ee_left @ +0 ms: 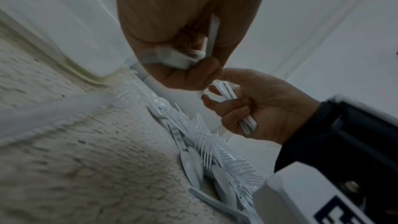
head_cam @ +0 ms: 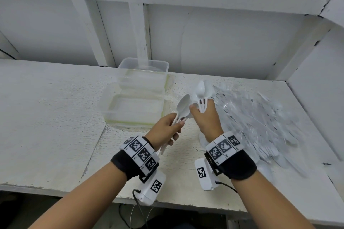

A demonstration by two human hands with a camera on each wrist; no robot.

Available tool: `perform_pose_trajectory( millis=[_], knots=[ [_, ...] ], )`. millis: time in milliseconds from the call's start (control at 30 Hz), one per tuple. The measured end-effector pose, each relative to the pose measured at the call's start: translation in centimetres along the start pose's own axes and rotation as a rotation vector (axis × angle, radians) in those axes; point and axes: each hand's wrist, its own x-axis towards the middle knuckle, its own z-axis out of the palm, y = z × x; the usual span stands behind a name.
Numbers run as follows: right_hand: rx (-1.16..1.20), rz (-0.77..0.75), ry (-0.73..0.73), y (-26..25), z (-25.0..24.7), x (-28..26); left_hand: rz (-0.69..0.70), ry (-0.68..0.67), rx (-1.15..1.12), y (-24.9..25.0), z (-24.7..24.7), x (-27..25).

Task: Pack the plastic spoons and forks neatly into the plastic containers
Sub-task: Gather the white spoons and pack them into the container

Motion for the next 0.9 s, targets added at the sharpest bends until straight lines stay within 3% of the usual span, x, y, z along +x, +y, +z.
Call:
perform_pose_trajectory(
  millis=[200,533,700,900],
  knots=[
    [-0.046,0.075,-0.006,0.9,-0.3,0.6,-0.003,-0.028,-0.028,0.0,-0.2,0.0],
    [-0.018,-0.003,0.054,0.5,-1.3,0.7,-0.086,0.0,-0.152,-0.1,-0.1,0.2],
    [0.026,-0.127,-0.014,-0.4,-1.5,0.3,-0.158,-0.177,-0.268,0.4,-0.8,0.2],
    [0.017,-0.154,-0.067,0.1,-0.3,0.2,-0.208,-0.319,-0.326,0.8,-0.6,0.4]
  ],
)
